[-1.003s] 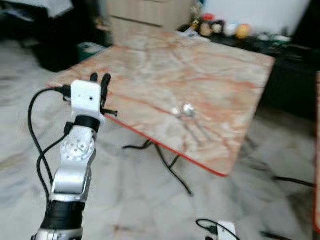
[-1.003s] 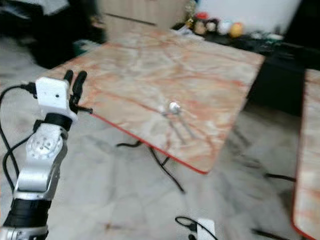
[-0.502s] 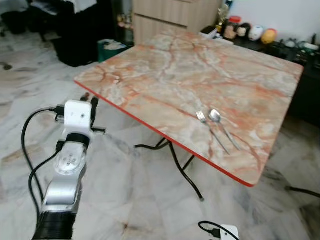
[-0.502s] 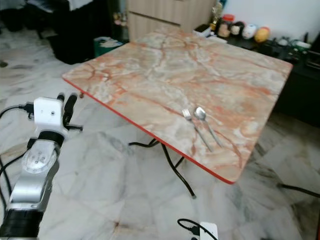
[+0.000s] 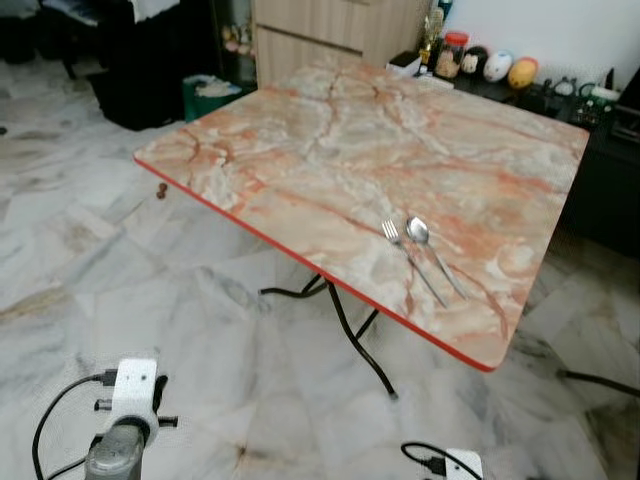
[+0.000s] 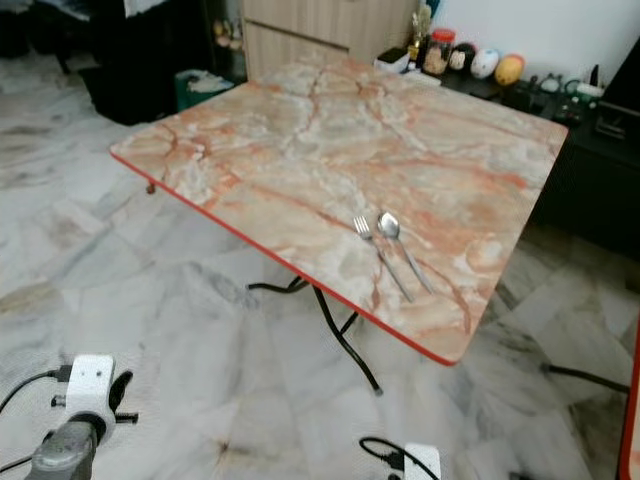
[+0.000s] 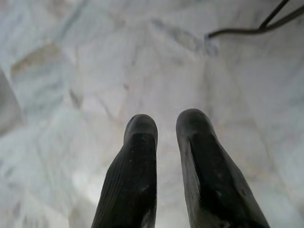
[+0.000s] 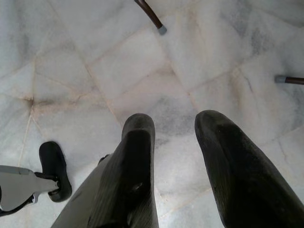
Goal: Setting the table
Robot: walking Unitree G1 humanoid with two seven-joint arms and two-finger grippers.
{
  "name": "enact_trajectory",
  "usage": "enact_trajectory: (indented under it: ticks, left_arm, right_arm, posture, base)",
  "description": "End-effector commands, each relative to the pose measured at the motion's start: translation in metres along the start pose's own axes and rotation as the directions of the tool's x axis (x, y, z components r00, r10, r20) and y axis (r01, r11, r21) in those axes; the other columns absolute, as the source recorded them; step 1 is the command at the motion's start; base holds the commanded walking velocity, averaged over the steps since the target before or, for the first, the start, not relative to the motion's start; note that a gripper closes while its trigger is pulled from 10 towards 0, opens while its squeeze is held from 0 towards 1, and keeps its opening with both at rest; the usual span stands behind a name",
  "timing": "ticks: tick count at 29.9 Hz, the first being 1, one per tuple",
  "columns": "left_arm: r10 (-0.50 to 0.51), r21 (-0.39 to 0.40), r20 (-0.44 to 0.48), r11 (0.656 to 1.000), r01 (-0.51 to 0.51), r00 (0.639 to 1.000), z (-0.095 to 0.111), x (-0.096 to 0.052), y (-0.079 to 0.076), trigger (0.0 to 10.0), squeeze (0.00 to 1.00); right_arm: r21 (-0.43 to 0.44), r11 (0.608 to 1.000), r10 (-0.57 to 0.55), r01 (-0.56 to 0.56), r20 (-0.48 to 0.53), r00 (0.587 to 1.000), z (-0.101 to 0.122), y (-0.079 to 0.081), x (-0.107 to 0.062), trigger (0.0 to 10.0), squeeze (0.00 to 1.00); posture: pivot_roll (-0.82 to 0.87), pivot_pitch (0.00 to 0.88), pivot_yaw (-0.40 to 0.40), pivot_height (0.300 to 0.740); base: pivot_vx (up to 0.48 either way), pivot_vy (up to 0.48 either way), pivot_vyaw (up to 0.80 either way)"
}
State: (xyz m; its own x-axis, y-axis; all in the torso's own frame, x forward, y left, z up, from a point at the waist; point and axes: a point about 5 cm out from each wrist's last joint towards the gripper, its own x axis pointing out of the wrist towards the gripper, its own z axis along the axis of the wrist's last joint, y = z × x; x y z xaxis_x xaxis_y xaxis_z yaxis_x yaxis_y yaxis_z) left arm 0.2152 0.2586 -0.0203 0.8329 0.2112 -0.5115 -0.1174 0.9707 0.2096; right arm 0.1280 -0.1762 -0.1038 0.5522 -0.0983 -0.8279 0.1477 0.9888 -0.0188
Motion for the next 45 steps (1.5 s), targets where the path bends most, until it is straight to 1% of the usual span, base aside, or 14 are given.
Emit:
enact_trajectory:
  ticks: [1,2,3,6,8,13,20,25,26,30,36,37,44,45]
  left_arm:
    - [-0.005,-0.024,-0.054,1.0,0.004,0.999,-0.013,0.0,-0.001,10.0,0.0]
    - [0.0,-0.026,-0.098,1.0,-0.002,0.995,-0.022,-0.001,-0.001,10.0,0.0]
    - [0.0,-0.026,-0.098,1.0,-0.002,0.995,-0.022,-0.001,-0.001,10.0,0.0]
    - [0.005,-0.047,-0.216,0.999,-0.015,0.976,-0.048,-0.008,-0.002,10.0,0.0]
    - [0.0,-0.06,-0.255,0.998,-0.016,0.967,-0.057,-0.01,-0.006,10.0,0.0]
    - [-0.017,-0.057,-0.268,0.998,0.002,0.963,-0.06,-0.011,-0.009,10.0,0.0]
    - [-0.02,-0.026,-0.275,1.0,0.013,0.961,-0.062,-0.01,-0.006,10.0,0.0]
    - [-0.016,-0.017,-0.276,1.0,0.012,0.961,-0.06,-0.009,-0.004,10.0,0.0]
    - [-0.01,-0.022,-0.271,1.0,0.004,0.962,-0.059,-0.008,-0.003,10.0,0.0]
    - [0.005,-0.046,-0.27,0.999,-0.019,0.963,-0.057,-0.006,-0.003,10.0,0.0]
    - [-0.024,-0.05,-0.265,0.999,0.011,0.964,-0.057,-0.006,-0.013,10.0,0.0]
    - [-0.049,-0.047,-0.248,0.998,0.039,0.967,-0.054,-0.005,-0.017,10.0,0.0]
    - [-0.072,-0.03,-0.23,0.997,0.067,0.971,-0.047,0.0,-0.024,10.0,0.0]
    - [-0.072,-0.028,-0.228,0.997,0.067,0.971,-0.046,0.0,-0.025,10.0,0.0]
  right_arm:
    - [-0.004,1.0,-0.005,0.005,-0.006,1.0,-0.003,-0.002,-0.001,10.0,0.0]
    - [-0.003,1.0,-0.005,0.005,-0.004,1.0,-0.003,-0.001,-0.001,10.0,0.0]
    - [-0.003,1.0,-0.005,0.005,-0.004,1.0,-0.003,-0.001,-0.001,10.0,0.0]
    - [0.002,1.0,-0.012,0.012,0.009,1.0,-0.002,-0.001,-0.001,10.0,0.0]
    - [0.049,0.998,-0.045,0.044,0.019,0.999,-0.003,-0.003,-0.002,10.0,0.0]
    - [0.114,0.989,-0.097,0.095,0.012,0.995,-0.007,-0.003,-0.003,10.0,0.0]
    - [0.191,0.973,-0.127,0.125,-0.004,0.992,-0.012,0.0,-0.005,10.0,0.0]
    - [0.159,0.98,-0.122,0.118,0.013,0.992,-0.01,0.001,-0.005,10.0,0.0]
    - [0.133,0.985,-0.116,0.112,0.024,0.993,-0.009,0.001,-0.005,10.0,0.0]
    - [0.104,0.989,-0.108,0.103,0.042,0.993,-0.005,0.0,-0.004,10.0,0.0]
    - [0.068,0.993,-0.098,0.094,0.065,0.993,-0.002,-0.001,-0.004,10.0,0.0]
    - [0.04,0.996,-0.088,0.085,0.082,0.993,0.0,-0.001,-0.003,10.0,0.0]
    - [0.012,0.997,-0.081,0.081,0.117,0.99,0.004,-0.002,-0.004,10.0,0.0]
    - [0.001,0.995,-0.099,0.1,0.14,0.985,0.013,-0.004,-0.001,10.0,0.0]
  posture:
    - [0.05,0.0,-0.063,0.74]
    - [0.05,0.0,-0.063,0.74]
    - [0.05,0.0,-0.063,0.74]
    - [0.03,0.0,-0.057,0.74]
    - [0.02,0.0,-0.042,0.74]
    - [0.01,0.0,-0.019,0.74]
    - [-0.01,0.0,0.02,0.74]
    - [-0.01,0.0,0.017,0.74]
    - [0.0,0.0,0.01,0.74]
    - [0.01,0.0,-0.009,0.74]
    - [0.03,0.0,-0.026,0.74]
    - [0.03,0.0,-0.026,0.74]
    - [0.02,0.0,-0.023,0.74]
    - [0.02,0.0,-0.022,0.74]
  base:
    - [0.0,0.0,0.0]
    - [0.0,0.0,0.0]
    - [0.0,0.0,0.0]
    - [0.0,0.0,0.0]
    - [0.0,0.0,0.0]
    - [0.0,0.0,0.0]
    - [0.0,0.0,0.0]
    - [0.0,0.0,0.0]
    - [0.0,0.0,0.0]
    - [0.0,0.0,0.0]
    - [0.0,0.0,0.0]
    - [0.0,0.0,0.0]
    - [0.0,0.0,0.0]
    - [0.0,0.0,0.0]
